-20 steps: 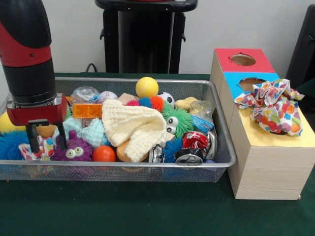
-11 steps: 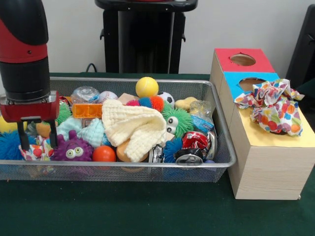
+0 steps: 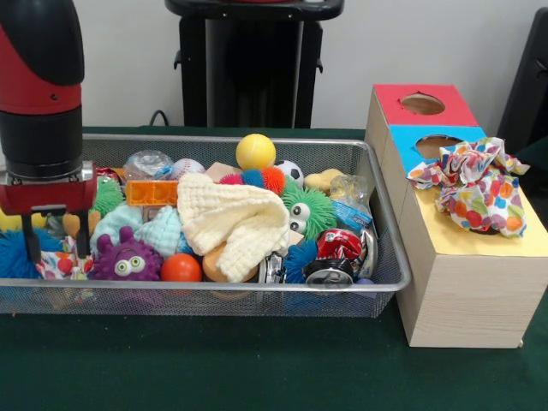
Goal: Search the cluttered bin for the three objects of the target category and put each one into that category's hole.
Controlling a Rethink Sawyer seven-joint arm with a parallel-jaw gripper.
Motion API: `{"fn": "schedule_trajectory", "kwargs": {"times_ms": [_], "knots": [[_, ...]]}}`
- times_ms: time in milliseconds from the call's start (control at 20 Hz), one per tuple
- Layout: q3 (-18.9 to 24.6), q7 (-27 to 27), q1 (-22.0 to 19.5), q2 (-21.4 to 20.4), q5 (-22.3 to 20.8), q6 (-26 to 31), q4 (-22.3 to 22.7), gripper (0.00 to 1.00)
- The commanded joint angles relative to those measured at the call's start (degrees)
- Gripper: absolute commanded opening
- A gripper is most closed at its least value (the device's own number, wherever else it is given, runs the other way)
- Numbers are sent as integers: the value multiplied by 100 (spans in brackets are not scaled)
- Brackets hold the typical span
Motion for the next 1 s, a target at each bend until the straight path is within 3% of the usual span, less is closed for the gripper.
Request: {"fn": "schedule_trajectory", "kwargs": {"times_ms": [50, 200, 450, 650, 1000], "knots": [[-310, -719, 150, 382, -372, 44, 127, 100], [-478, -199, 241, 439, -230, 120, 216, 100], [-678, 118, 391, 551, -281, -152, 267, 100], [-801, 210, 429, 675, -257, -308, 283, 100], [-905, -168, 555, 665, -395, -273, 218, 100]]}}
